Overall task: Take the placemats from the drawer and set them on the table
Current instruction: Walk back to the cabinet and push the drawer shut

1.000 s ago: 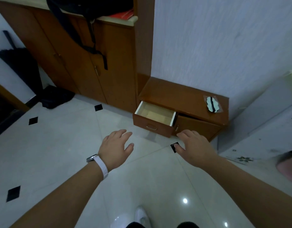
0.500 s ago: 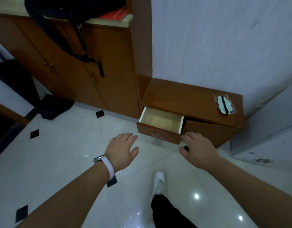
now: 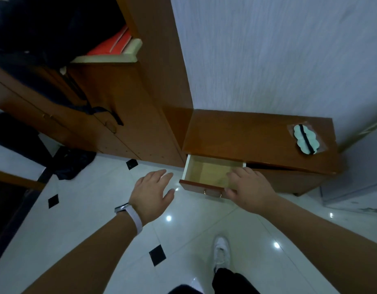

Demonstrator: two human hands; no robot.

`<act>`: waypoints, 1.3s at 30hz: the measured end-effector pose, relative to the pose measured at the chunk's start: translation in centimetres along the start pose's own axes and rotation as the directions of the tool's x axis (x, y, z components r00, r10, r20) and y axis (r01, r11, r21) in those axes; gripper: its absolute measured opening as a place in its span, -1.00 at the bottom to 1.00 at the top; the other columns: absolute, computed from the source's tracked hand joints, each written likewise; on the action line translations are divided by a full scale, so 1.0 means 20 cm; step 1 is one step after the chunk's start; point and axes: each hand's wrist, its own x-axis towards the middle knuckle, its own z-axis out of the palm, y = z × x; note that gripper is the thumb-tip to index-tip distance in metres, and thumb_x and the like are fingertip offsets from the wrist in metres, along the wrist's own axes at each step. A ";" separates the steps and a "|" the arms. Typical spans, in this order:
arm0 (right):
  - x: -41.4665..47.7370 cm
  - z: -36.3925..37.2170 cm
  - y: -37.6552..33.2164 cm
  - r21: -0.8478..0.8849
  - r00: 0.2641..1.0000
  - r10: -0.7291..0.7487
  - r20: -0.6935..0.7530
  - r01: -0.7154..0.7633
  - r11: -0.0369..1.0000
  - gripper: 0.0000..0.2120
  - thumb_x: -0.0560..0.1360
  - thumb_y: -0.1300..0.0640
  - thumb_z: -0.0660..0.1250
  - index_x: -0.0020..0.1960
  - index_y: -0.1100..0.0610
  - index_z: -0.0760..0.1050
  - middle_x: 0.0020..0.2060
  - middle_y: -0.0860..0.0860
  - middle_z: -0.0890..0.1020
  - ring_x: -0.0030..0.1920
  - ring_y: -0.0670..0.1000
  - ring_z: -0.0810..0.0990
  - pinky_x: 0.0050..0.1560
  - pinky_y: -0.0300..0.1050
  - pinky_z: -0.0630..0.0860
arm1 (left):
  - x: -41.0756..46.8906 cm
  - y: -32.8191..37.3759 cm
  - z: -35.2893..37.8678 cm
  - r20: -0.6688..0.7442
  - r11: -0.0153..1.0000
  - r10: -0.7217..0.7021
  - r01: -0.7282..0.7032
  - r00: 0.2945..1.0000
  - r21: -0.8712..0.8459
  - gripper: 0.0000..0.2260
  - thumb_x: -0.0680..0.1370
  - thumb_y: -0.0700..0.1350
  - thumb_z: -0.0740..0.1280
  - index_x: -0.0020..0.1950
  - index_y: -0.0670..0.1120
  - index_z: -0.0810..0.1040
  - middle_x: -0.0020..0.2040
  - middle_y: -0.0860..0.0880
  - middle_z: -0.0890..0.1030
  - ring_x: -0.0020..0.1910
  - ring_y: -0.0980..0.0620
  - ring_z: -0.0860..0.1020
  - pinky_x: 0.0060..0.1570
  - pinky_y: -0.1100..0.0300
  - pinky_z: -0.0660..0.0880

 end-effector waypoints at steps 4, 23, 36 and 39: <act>0.09 -0.01 0.05 0.014 1.000 0.016 0.017 -0.016 1.000 -0.53 0.57 -0.17 0.12 0.41 0.02 0.37 0.36 -0.01 0.44 0.34 0.06 0.40 0.25 0.01 0.38 | 0.12 0.01 0.03 0.026 0.999 0.047 -0.047 0.999 0.010 -0.41 0.51 0.21 0.01 0.41 -0.03 0.45 0.38 -0.06 0.50 0.34 -0.10 0.45 0.28 -0.03 0.37; 0.28 0.40 0.01 0.054 0.977 0.212 -0.037 -0.210 0.976 -0.49 0.46 -0.17 0.00 0.13 0.07 0.56 0.05 0.05 0.59 0.06 0.12 0.56 0.02 0.06 0.50 | 0.57 -0.11 0.49 0.058 0.952 0.305 -0.305 0.951 0.001 -0.58 0.50 0.11 0.17 0.22 -0.05 0.60 0.22 -0.05 0.61 0.20 -0.10 0.56 0.14 -0.01 0.48; 0.72 1.49 0.25 -0.025 0.967 0.255 0.009 -0.255 0.967 -0.44 0.46 -0.17 -0.03 0.30 0.05 0.45 0.24 0.04 0.53 0.20 0.11 0.50 0.17 0.05 0.42 | 1.00 -0.26 1.68 -0.097 0.915 0.373 -0.383 0.923 -0.127 -0.62 0.48 0.05 0.21 0.21 -0.10 0.57 0.18 -0.10 0.60 0.16 -0.13 0.54 0.09 0.02 0.44; 0.79 1.69 0.35 -0.046 0.967 0.253 -0.001 -0.253 0.966 -0.45 0.48 -0.17 0.00 0.33 0.06 0.43 0.29 0.05 0.51 0.25 0.11 0.49 0.22 0.05 0.40 | 1.08 -0.25 1.90 -0.138 0.909 0.378 -0.395 0.916 -0.135 -0.60 0.49 0.06 0.21 0.23 -0.09 0.57 0.23 -0.13 0.58 0.21 -0.16 0.53 0.13 -0.01 0.44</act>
